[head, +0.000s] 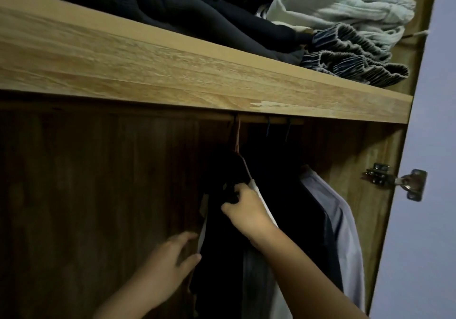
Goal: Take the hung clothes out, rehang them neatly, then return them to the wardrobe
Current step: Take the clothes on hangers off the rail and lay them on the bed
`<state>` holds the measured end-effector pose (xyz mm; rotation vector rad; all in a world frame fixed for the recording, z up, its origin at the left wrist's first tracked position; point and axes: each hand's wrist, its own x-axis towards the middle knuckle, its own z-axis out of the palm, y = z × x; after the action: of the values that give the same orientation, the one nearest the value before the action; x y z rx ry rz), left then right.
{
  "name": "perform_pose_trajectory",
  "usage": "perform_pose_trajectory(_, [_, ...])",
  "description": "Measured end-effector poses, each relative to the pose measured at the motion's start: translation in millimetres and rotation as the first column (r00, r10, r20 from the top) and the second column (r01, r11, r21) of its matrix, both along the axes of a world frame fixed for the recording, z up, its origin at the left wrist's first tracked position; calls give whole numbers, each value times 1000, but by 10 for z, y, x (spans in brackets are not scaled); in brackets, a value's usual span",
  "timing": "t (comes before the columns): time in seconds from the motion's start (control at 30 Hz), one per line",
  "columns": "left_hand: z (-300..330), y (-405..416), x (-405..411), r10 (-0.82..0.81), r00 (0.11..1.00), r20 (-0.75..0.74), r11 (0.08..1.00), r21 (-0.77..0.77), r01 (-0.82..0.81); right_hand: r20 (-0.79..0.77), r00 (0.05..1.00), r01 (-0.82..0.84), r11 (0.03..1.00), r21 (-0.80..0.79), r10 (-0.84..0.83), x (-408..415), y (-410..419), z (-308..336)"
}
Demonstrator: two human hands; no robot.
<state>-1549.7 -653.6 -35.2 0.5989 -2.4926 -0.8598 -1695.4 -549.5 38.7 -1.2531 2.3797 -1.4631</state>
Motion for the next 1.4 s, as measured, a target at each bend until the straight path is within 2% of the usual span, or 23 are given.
perform_pose_trajectory(0.1, [-28,-78,6,-7,1000,-14,1000,27,7,95,995,10,983,-181,8,37,-123,27])
perform_pose_trajectory(0.2, [-18,-109,45,-34,999,-18,997,70,35,191,979,23,905,-425,65,15,-78,149])
perform_pose_trajectory(0.3, [8,-103,72,-39,999,-39,994,99,42,188,970,-30,840,-543,155,-9,68,249])
perform_pose_trajectory(0.4, [94,9,74,-41,997,-65,995,85,47,245,925,-105,817,-566,289,-5,304,257])
perform_pose_trajectory(0.57, [288,244,47,12,995,-96,1000,-17,-14,313,839,-255,829,-498,446,-24,837,151])
perform_pose_trajectory(0.73, [390,420,-76,59,984,-168,993,-86,-75,325,842,-309,879,-362,430,-74,1595,30])
perform_pose_trajectory(0.87, [354,705,-283,151,950,-274,951,-221,-215,364,859,-276,925,-262,360,-114,2274,-29])
perform_pose_trajectory(0.97, [325,1007,-438,158,941,-299,945,-230,-232,360,886,-234,952,-197,292,-126,2778,-91])
perform_pose_trajectory(1.03, [290,1226,-544,122,958,-258,935,-293,-198,360,901,-191,967,-170,241,-120,3125,-126])
perform_pose_trajectory(1.1, [236,1477,-661,41,983,-177,910,-400,-110,363,913,-145,980,-139,187,-98,3488,-160])
perform_pose_trajectory(1.17, [178,1781,-735,-73,991,-114,924,-381,24,342,934,-75,993,-87,101,-70,3859,-204])
perform_pose_trajectory(1.23, [106,2099,-770,-162,977,-141,938,-329,108,285,959,5,1000,-7,-3,-46,4247,-266])
perform_pose_trajectory(1.4, [-125,3012,-908,-205,927,-314,954,-274,118,4,966,253,950,183,-258,118,5176,-480])
